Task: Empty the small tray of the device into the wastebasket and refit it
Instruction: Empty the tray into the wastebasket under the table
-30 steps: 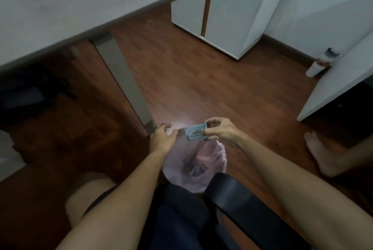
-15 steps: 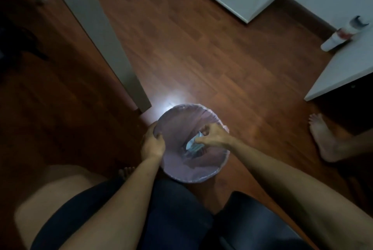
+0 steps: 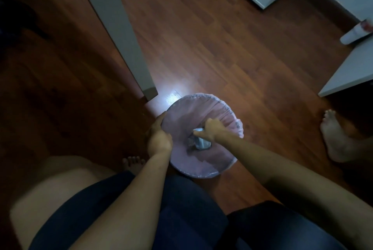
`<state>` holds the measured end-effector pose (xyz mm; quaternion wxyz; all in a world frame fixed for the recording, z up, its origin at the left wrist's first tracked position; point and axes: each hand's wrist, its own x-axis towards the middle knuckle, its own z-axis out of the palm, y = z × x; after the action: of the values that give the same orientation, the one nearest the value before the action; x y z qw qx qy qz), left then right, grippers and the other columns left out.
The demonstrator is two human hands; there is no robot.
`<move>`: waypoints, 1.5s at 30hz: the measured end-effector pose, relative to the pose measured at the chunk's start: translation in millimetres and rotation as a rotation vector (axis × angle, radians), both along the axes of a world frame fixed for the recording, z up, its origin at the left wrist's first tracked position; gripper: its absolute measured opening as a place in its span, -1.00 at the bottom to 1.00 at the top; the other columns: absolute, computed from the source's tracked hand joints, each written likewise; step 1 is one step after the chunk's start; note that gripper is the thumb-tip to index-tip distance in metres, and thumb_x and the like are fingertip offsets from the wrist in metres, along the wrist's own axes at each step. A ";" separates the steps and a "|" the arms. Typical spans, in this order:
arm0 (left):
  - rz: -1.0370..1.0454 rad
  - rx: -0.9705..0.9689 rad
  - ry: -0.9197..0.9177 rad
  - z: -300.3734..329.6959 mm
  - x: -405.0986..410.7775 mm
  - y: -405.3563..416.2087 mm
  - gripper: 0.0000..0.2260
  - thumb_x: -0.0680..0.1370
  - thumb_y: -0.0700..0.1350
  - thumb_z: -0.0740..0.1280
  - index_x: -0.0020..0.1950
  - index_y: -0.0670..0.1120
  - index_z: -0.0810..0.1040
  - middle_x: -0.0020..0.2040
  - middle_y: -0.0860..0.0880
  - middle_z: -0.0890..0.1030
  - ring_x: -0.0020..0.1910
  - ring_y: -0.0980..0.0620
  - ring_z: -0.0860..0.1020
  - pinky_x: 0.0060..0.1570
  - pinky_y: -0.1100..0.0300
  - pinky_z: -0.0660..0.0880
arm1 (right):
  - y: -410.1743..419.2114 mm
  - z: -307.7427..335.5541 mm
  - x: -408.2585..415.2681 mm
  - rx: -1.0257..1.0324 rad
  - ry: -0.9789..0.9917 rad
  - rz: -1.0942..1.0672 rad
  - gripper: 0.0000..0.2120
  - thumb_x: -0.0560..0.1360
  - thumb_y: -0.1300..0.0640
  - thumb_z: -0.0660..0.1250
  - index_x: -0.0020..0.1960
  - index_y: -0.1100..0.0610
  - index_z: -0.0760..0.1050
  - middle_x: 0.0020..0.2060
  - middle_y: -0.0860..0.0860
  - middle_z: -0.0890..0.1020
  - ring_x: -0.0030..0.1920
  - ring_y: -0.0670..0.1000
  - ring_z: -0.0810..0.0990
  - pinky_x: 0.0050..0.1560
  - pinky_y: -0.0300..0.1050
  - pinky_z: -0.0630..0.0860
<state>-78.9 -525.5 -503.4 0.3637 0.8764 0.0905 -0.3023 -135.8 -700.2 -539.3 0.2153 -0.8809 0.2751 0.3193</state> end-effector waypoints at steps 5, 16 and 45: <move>-0.003 -0.063 -0.110 -2.8 2.2 1.2 -0.49 0.51 -0.38 0.16 0.41 -0.02 0.49 0.29 -0.09 0.60 0.27 -0.13 0.56 0.01 0.33 0.35 | 4.4 0.7 -2.2 -0.006 0.013 0.013 -0.44 0.50 -0.22 0.25 0.08 0.28 0.63 -0.05 0.18 0.70 -0.05 0.17 0.65 -0.09 0.00 0.53; -0.021 -0.083 -0.083 -2.8 2.2 -0.8 -0.49 0.50 -0.39 0.15 0.38 -0.02 0.51 0.31 -0.11 0.59 0.27 -0.16 0.57 0.02 0.25 0.39 | 0.1 11.6 -2.9 0.077 -0.025 -0.180 -0.48 0.51 -0.22 0.26 -0.19 0.27 0.56 -0.25 0.16 0.58 -0.19 0.11 0.56 -0.20 -0.08 0.40; -0.198 -0.226 -0.543 365.3 46.9 56.9 -0.78 0.50 0.04 0.34 -0.18 -0.06 0.68 -0.07 -0.10 0.74 0.04 -0.09 0.66 0.13 0.06 0.57 | 56.3 419.9 54.1 0.714 -0.536 -0.323 -0.50 0.37 -0.08 0.29 0.07 0.33 0.52 -0.13 0.23 0.61 -0.27 0.20 0.60 -0.23 0.03 0.62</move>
<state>-32.0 -468.6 -138.1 0.4386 0.8837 -0.1301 -0.0992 -81.7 -643.8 -119.4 0.6150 -0.7491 0.2162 0.1177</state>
